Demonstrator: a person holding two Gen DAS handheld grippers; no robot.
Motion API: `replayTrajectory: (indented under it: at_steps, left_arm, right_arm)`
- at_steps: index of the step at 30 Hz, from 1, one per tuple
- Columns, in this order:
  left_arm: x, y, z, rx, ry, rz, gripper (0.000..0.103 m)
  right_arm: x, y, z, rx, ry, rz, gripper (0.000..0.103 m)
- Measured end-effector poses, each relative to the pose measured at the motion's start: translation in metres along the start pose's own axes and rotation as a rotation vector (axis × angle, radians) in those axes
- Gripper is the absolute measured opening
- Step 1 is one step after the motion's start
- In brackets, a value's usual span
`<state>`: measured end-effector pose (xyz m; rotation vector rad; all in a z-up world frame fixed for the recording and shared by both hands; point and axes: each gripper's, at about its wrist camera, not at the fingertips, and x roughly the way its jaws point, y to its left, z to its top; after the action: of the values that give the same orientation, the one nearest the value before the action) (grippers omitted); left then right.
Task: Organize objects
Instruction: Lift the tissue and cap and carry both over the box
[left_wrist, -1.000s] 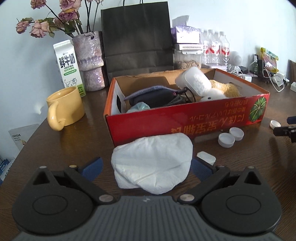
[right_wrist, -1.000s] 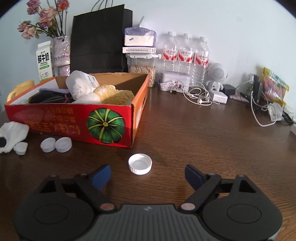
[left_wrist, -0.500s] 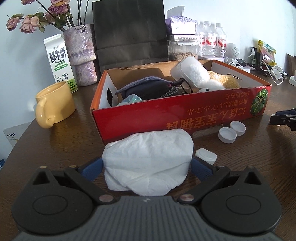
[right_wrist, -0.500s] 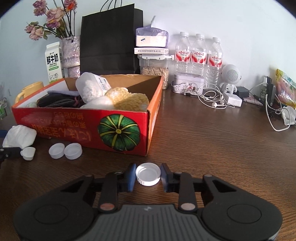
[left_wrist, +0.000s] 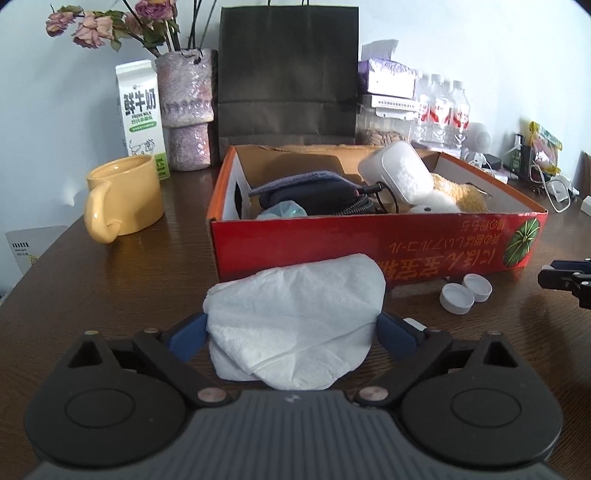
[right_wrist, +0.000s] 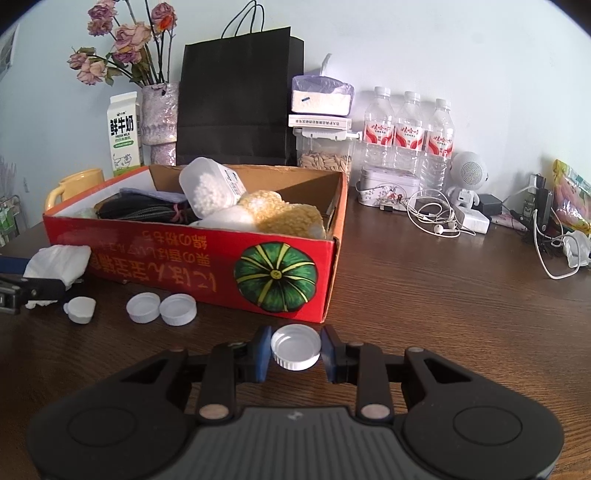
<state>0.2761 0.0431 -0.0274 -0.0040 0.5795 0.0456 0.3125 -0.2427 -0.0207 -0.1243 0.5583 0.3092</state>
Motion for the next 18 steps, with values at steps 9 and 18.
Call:
replayTrajectory:
  at_steps: [9,18]
  left_arm:
    - [-0.027,0.014,-0.003,-0.058,-0.072,0.028,0.094]
    - [-0.052,0.027,-0.004,-0.105,-0.120,0.036,0.094]
  right_arm:
    - [-0.012,0.013,-0.003,-0.017,-0.038,0.014,0.027]
    - [-0.022,0.028,-0.006,-0.031,-0.064,0.031,0.027]
